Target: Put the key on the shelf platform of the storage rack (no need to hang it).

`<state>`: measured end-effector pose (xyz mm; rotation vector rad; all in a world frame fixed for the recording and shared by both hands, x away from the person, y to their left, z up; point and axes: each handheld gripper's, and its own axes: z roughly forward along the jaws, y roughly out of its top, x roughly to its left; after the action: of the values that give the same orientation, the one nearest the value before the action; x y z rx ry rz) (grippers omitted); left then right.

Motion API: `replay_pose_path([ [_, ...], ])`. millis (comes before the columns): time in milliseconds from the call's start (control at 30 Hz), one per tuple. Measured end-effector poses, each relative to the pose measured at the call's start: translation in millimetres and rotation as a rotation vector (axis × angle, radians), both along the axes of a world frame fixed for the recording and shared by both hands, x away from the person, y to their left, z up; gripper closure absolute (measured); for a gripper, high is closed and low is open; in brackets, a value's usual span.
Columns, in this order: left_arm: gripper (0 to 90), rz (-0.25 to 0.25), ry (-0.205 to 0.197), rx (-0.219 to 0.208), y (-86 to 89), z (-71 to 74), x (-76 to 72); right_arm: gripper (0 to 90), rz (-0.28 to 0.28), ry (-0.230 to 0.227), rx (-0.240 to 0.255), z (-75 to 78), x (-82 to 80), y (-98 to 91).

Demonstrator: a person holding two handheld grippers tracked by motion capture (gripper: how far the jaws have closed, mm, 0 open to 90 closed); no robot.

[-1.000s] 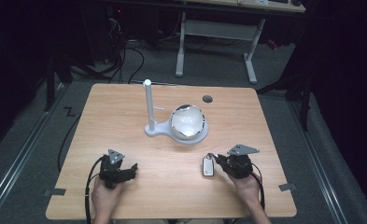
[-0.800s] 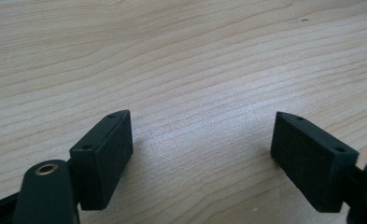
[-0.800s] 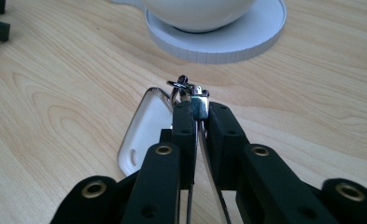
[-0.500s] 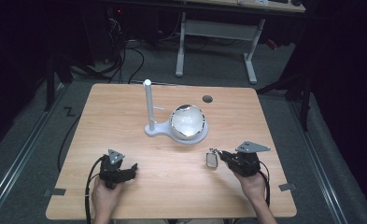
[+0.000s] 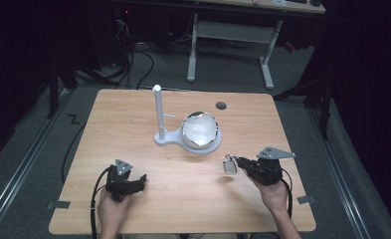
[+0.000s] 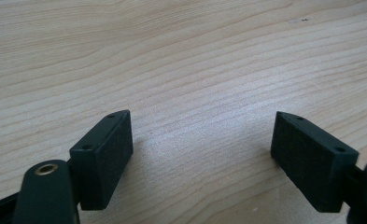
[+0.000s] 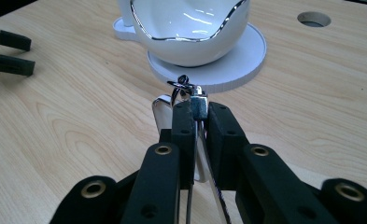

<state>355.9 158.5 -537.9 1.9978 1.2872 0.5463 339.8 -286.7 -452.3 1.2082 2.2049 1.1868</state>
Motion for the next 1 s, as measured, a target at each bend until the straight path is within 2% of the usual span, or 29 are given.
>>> replay_pose_path([
  [367, 21.1, -0.001, 0.001, 0.000, 0.0, 0.0, 0.0, 82.2, 0.026, -0.019, 0.037, 16.9, 10.0, 2.0],
  [533, 21.1, -0.001, 0.001, 0.000, -0.1, 0.0, 0.0, 82.2, 0.038, -0.022, 0.069, 22.3, 18.8, 7.3],
  [1000, 21.0, -0.001, 0.001, 0.001, 0.0, 0.1, 0.0, 82.2, 0.048, -0.044, 0.074, 40.3, 37.7, 18.4],
])
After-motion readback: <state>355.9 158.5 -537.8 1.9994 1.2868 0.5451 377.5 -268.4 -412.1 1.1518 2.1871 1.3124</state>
